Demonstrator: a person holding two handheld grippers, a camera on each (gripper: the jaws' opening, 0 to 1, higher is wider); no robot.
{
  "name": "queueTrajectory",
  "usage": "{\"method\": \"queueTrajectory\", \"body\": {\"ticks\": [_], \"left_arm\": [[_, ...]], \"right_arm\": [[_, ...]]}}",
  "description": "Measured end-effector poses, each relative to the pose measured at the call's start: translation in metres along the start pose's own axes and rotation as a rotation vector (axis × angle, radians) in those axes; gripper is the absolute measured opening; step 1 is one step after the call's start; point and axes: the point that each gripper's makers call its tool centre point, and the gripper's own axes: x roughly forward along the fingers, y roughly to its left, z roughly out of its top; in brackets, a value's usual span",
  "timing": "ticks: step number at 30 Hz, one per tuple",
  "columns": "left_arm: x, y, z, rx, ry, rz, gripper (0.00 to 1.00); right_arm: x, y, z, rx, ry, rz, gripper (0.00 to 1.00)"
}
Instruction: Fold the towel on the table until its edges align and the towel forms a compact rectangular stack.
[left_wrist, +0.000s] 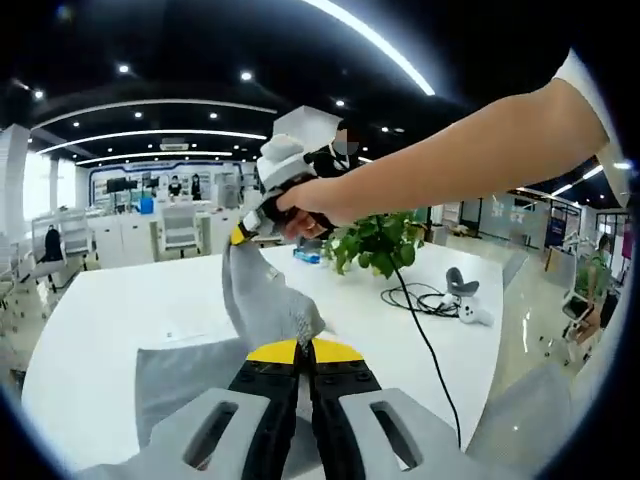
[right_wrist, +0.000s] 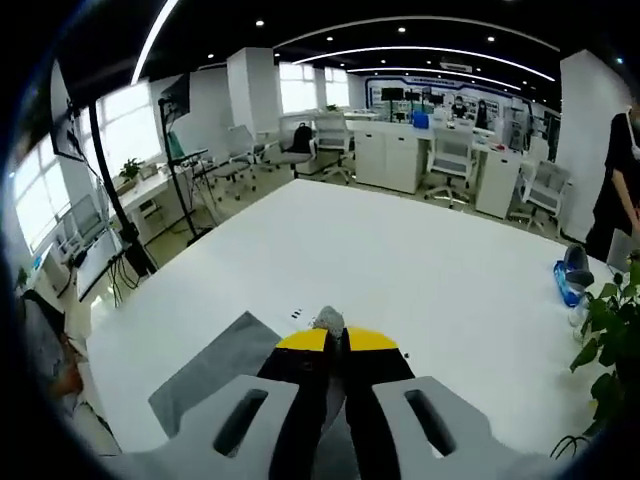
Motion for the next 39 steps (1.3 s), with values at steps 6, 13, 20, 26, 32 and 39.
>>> {"method": "queueTrajectory", "body": {"ticks": [6, 13, 20, 26, 32, 39], "left_arm": [[-0.008, 0.022, -0.025, -0.019, 0.031, 0.039, 0.02], [-0.013, 0.051, -0.046, -0.04, 0.066, 0.083, 0.02], [-0.021, 0.069, -0.066, -0.066, 0.09, 0.112, 0.02], [-0.025, 0.079, -0.08, -0.08, 0.111, 0.125, 0.02], [-0.033, 0.087, -0.095, -0.098, 0.127, 0.139, 0.02], [-0.04, 0.106, -0.11, -0.122, 0.146, 0.168, 0.02]], "right_arm": [[0.017, 0.025, -0.007, -0.014, 0.005, 0.019, 0.02], [0.038, 0.048, -0.009, -0.027, 0.006, 0.028, 0.02], [0.07, 0.064, -0.017, -0.043, 0.033, 0.047, 0.02], [0.083, 0.079, -0.026, -0.039, 0.053, 0.069, 0.02], [0.104, 0.096, -0.031, -0.047, 0.065, 0.099, 0.02], [0.12, 0.113, -0.036, -0.067, 0.085, 0.113, 0.02]]}}
